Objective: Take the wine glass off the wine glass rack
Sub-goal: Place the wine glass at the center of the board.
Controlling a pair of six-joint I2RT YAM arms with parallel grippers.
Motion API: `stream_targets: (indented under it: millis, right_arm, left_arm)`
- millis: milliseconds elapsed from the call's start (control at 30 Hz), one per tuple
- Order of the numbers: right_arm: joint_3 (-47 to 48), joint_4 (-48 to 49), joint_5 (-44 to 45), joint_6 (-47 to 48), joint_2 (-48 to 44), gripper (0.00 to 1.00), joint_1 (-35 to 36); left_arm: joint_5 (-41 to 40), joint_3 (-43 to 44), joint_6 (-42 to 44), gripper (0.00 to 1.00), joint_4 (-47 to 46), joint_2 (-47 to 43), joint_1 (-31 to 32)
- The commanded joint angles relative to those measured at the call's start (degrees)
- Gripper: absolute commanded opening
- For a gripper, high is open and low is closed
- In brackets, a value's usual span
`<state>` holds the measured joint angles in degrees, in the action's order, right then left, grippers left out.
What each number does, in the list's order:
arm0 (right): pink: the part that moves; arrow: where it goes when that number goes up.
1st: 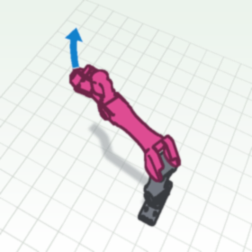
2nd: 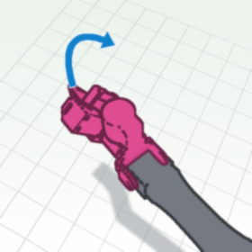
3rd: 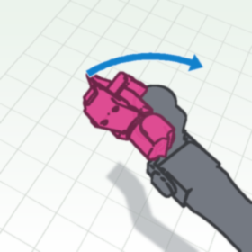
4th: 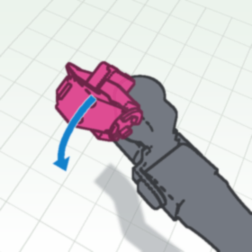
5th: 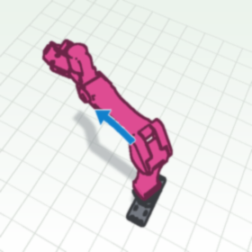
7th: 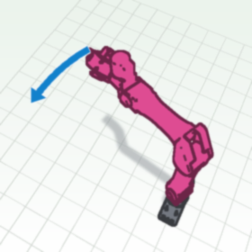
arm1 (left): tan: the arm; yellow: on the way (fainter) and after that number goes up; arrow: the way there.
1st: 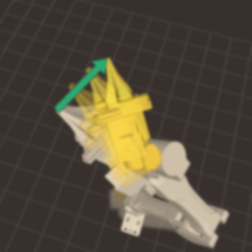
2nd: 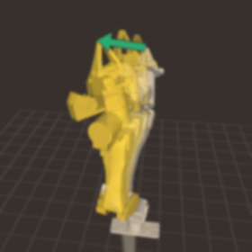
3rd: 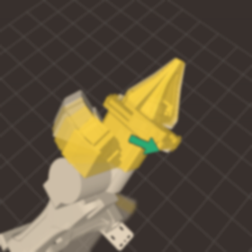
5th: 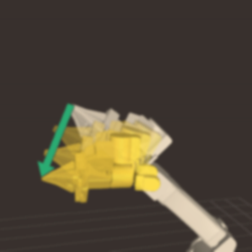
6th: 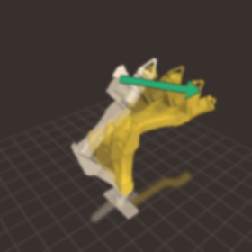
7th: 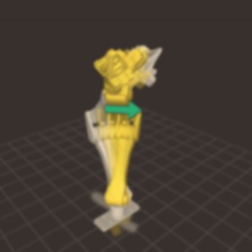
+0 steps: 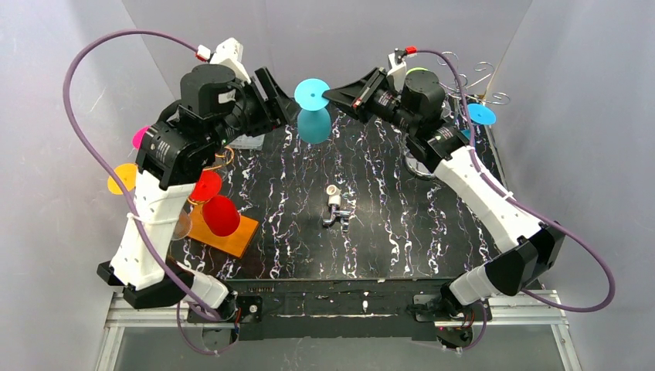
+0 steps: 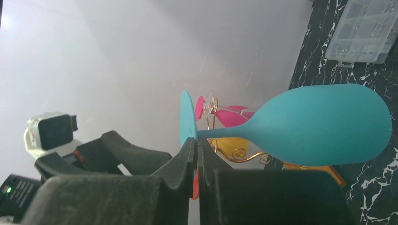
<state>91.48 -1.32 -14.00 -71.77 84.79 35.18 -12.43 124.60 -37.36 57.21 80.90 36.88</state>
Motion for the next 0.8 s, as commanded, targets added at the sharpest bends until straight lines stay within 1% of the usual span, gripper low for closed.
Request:
stream_targets:
  millis: [0, 133, 367, 567, 767]
  right_arm:
    - [-1.60, 4.26, -3.39, -0.14, -3.35, 0.01, -1.49]
    - [-3.26, 6.14, -4.42, -1.32, -3.94, 0.01, -1.89]
    - [-5.11, 8.36, -5.14, -2.82, -5.28, 0.01, -2.63]
    - [-6.35, 9.78, -5.67, -3.85, -6.19, 0.01, -3.18]
    - [-6.61, 11.04, -6.60, -4.93, -6.01, 0.01, -3.45]
  left_arm:
    - [17.39, -1.29, -7.08, 0.59, -7.01, 0.61, -5.45]
    - [23.88, -5.18, -10.62, 0.57, -11.85, 0.05, -8.35]
    - [30.96, -11.20, -15.66, 0.53, -17.22, 0.00, -11.79]
    - [35.36, -16.29, -20.05, 0.47, -22.75, -0.17, -13.73]
    - [39.08, -18.50, -23.58, 0.37, -27.04, 0.49, -14.98]
